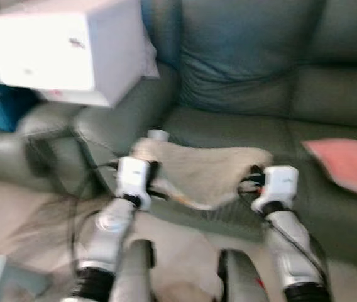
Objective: Move the pillow to the sofa
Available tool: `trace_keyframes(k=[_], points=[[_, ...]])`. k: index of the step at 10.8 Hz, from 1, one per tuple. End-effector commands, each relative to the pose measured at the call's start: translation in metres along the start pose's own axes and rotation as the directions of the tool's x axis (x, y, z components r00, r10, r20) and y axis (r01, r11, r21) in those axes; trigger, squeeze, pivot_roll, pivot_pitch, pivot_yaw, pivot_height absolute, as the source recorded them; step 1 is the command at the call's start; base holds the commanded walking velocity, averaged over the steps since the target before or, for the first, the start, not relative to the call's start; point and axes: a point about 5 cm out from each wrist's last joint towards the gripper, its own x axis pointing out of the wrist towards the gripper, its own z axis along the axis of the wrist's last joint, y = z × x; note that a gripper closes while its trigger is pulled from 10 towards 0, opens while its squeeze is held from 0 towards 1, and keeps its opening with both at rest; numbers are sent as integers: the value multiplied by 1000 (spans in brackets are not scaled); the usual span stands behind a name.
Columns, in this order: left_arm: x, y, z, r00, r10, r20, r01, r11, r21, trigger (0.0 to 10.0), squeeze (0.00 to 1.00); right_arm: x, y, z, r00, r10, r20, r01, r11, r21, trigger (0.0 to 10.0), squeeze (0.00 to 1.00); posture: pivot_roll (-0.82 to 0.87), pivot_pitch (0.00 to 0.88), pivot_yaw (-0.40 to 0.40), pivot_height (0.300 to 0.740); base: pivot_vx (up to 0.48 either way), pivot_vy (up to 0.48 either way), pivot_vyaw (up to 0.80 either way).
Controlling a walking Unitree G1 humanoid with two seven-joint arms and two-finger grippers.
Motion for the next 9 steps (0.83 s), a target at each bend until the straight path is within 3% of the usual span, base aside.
trace_keyframes(k=[1,9], points=[[6,-7,15,998,-34,58,34,999,7,10000,0,4,-1,9,999,1,33,-1,1000,-9,10000,0,-35,0,48,616,0,0,0],[7,-11,16,996,-55,67,55,998,2,10000,0,5,-4,11,999,-12,35,13,1000,-17,10000,0,-36,0,47,616,346,0,0]])
